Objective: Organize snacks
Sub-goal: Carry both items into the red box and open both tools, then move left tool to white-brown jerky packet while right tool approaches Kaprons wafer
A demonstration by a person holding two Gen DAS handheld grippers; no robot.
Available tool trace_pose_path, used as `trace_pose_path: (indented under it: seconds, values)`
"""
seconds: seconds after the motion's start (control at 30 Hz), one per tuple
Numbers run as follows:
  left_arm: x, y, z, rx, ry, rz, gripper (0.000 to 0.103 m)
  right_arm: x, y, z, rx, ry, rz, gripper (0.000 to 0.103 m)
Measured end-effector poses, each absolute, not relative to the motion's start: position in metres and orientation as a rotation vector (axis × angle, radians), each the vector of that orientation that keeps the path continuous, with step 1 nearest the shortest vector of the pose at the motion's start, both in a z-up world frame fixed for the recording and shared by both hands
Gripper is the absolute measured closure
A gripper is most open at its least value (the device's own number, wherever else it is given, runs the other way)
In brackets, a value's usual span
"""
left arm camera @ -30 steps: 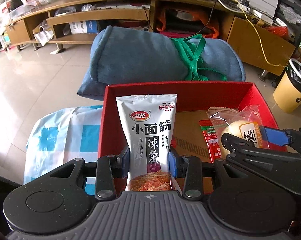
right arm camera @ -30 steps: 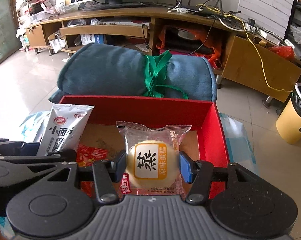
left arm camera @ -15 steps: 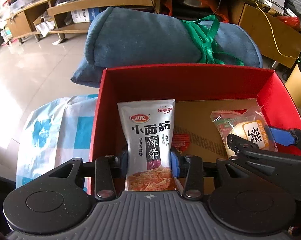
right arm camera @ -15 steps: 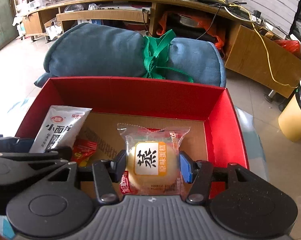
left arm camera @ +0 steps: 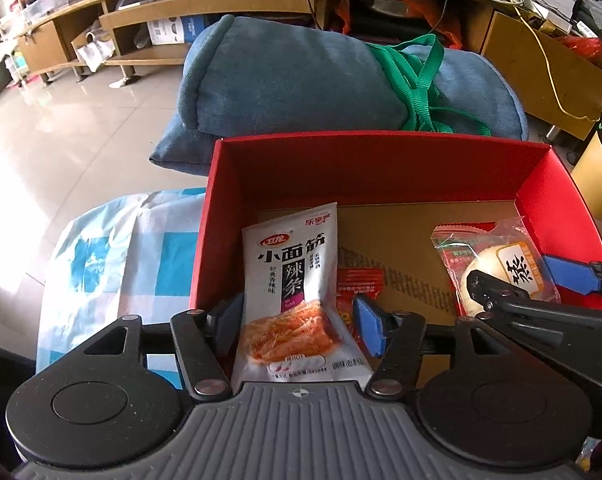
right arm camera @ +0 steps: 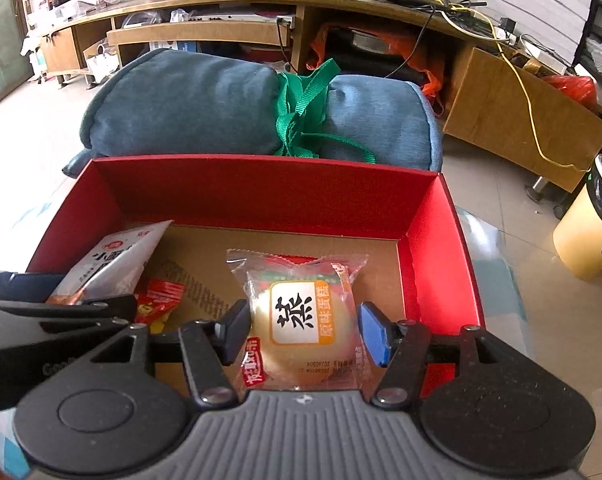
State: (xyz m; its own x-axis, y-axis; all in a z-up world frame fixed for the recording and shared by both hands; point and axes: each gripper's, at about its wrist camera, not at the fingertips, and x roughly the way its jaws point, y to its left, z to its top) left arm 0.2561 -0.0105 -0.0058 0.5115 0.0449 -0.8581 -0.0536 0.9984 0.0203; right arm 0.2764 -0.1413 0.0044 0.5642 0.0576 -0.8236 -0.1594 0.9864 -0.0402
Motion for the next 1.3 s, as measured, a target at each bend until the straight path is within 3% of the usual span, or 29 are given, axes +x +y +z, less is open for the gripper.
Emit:
trace_pose_path:
  seconds: [0.13,0.5,1.3]
  values:
    - [0.25,-0.01,0.001,0.002,1.014,0.069,0.025,0.272,-0.142,0.008,-0.13,0.969,0.122,0.045]
    - [0.231,-0.009,0.02,-0.009,0.973,0.045,0.017,0.254,-0.148,0.029,-0.125,0.939,0.126,0.045]
    - [0.17,0.016,0.023,-0.037,1.03,-0.004,0.017,0.181,-0.139,0.043,-0.143,0.952,0.227,0.042]
